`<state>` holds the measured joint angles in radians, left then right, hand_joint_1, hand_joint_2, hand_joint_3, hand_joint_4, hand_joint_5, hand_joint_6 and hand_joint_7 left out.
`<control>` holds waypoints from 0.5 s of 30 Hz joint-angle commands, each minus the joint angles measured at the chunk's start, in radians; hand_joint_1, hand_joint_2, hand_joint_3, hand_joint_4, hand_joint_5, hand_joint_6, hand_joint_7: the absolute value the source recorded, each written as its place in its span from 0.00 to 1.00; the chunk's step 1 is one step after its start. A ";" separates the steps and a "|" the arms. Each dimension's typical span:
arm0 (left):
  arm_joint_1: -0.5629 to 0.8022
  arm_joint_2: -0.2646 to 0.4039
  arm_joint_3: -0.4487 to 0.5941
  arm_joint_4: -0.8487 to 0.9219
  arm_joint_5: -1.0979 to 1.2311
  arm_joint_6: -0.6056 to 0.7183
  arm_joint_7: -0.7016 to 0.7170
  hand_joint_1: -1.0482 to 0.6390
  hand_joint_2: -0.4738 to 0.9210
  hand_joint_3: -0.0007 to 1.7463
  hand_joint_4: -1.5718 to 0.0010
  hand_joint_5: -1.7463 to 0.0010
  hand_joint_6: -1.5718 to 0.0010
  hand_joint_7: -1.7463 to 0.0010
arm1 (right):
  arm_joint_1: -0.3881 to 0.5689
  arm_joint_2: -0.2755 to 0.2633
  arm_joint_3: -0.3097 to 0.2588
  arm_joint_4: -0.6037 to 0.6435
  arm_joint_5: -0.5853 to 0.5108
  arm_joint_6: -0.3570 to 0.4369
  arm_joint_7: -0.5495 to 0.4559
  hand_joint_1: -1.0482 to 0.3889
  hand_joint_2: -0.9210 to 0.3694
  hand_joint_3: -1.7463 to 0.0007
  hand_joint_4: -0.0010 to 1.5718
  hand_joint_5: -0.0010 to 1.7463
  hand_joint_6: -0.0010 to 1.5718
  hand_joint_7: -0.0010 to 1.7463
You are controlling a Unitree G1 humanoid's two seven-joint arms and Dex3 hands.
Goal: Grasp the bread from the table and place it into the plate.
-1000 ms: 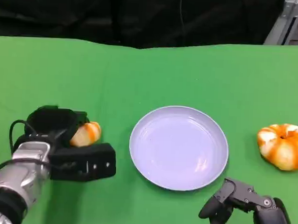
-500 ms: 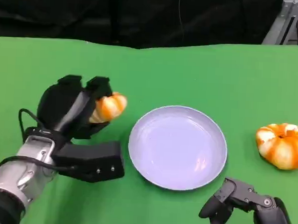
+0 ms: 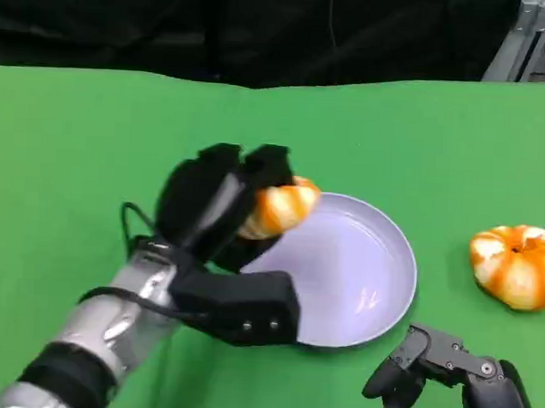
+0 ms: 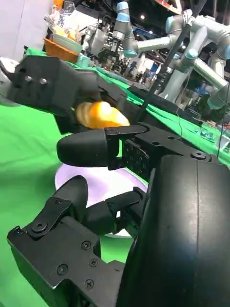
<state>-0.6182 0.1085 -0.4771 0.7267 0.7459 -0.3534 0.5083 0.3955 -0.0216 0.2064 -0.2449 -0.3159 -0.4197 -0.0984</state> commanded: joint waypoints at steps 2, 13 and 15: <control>-0.053 -0.056 -0.022 0.079 -0.004 0.006 -0.017 0.55 0.54 0.76 0.42 0.00 0.54 0.00 | 0.002 -0.004 -0.004 0.004 0.003 -0.014 -0.009 0.75 0.50 0.21 0.52 0.92 0.54 0.73; -0.100 -0.141 -0.019 0.110 -0.094 0.138 -0.285 0.51 0.94 0.17 0.67 0.20 0.53 0.81 | -0.002 -0.008 -0.006 0.021 0.003 -0.038 -0.011 0.73 0.50 0.21 0.52 0.92 0.55 0.72; -0.104 -0.126 -0.049 0.084 -0.072 0.169 -0.343 0.44 0.98 0.10 0.82 0.41 0.66 0.92 | -0.003 -0.006 -0.007 0.022 0.005 -0.040 -0.010 0.73 0.50 0.21 0.52 0.92 0.55 0.72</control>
<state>-0.7022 -0.0326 -0.5075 0.8443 0.6619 -0.2171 0.2295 0.3938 -0.0218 0.2059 -0.2241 -0.3222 -0.4476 -0.1023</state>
